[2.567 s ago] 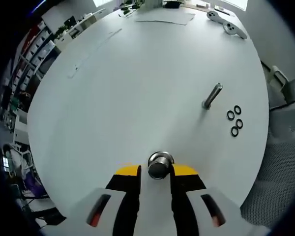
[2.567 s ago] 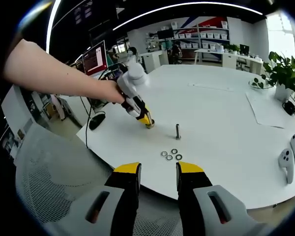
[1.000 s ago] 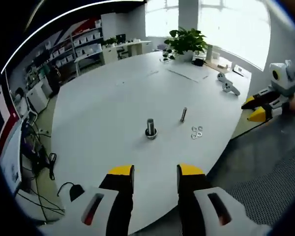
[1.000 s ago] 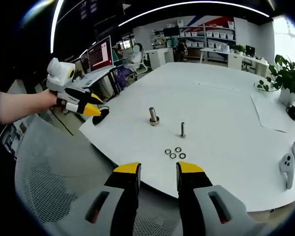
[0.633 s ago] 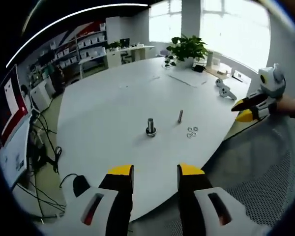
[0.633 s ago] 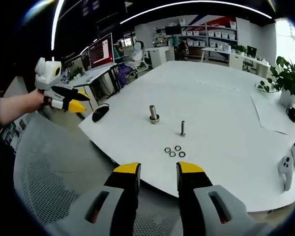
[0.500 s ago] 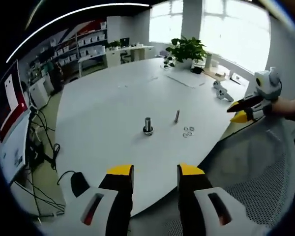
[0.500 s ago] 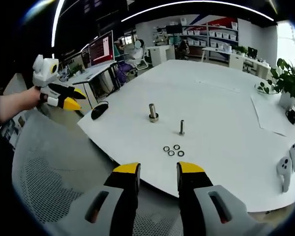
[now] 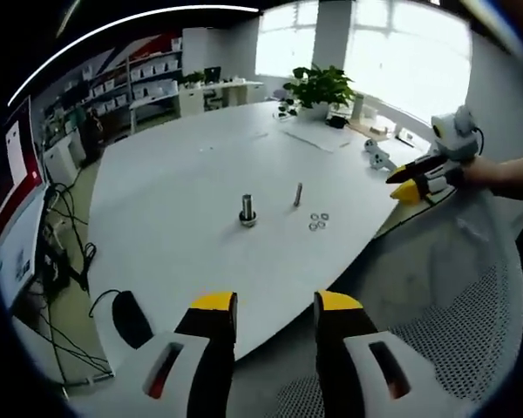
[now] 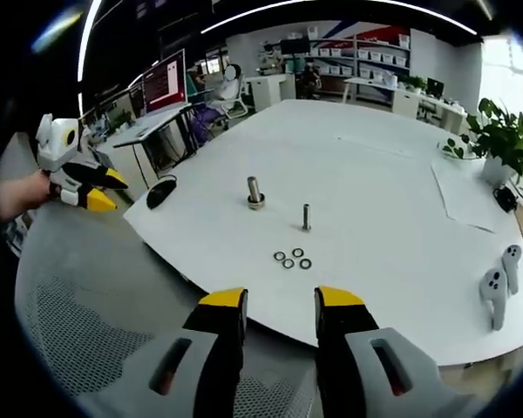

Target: Place the washer onto the threaded stud by aligning its center hole with the stud, sliding it down to the base, and recovering from edge contact or off-axis alignment until the washer reaches the visible bottom stop.

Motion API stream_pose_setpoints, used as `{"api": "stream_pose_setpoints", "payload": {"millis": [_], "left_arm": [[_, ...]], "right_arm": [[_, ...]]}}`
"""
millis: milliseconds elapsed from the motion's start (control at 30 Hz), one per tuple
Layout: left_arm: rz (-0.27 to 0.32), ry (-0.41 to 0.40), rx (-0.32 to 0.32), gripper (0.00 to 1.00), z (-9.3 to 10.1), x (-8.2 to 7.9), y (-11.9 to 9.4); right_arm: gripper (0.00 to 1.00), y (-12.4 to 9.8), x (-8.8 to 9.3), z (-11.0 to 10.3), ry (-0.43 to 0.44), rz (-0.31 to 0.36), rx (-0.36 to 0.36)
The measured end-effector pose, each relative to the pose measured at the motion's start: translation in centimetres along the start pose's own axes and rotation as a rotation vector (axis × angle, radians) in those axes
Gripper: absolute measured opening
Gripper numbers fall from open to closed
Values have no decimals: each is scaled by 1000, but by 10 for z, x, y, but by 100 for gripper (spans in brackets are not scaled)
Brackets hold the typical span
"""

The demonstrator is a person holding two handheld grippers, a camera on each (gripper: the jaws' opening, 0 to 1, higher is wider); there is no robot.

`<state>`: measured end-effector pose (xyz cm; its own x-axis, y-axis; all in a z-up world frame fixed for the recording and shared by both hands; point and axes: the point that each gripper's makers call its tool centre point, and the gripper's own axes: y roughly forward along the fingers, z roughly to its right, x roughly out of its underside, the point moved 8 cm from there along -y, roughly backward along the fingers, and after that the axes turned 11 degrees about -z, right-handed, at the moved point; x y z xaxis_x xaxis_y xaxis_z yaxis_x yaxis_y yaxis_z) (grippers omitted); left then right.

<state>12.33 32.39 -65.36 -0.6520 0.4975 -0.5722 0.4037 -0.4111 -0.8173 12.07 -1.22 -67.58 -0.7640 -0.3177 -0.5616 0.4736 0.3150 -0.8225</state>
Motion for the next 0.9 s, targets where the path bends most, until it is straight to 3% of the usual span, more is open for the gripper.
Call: {"api": "stream_pose_setpoints", "payload": {"millis": [233,533,667,733,900], "left_arm": [[6,-5,10,32,-5,2,3],[78,-89,72,33,-11,-5,3],[65,-82,70,32,-10,0,5],[87,-91,66,32,-12,-2,3],[87,-86,98,34,-8,-2,5]], "right_arm": [[34,1,2,1,3,-28,14],[34,2,5,3,14,-67,37],[34,2,6,4,28,-70,45],[34,2,6,5,31,-70,56],[34,4,9,6,32,-104,71]]}}
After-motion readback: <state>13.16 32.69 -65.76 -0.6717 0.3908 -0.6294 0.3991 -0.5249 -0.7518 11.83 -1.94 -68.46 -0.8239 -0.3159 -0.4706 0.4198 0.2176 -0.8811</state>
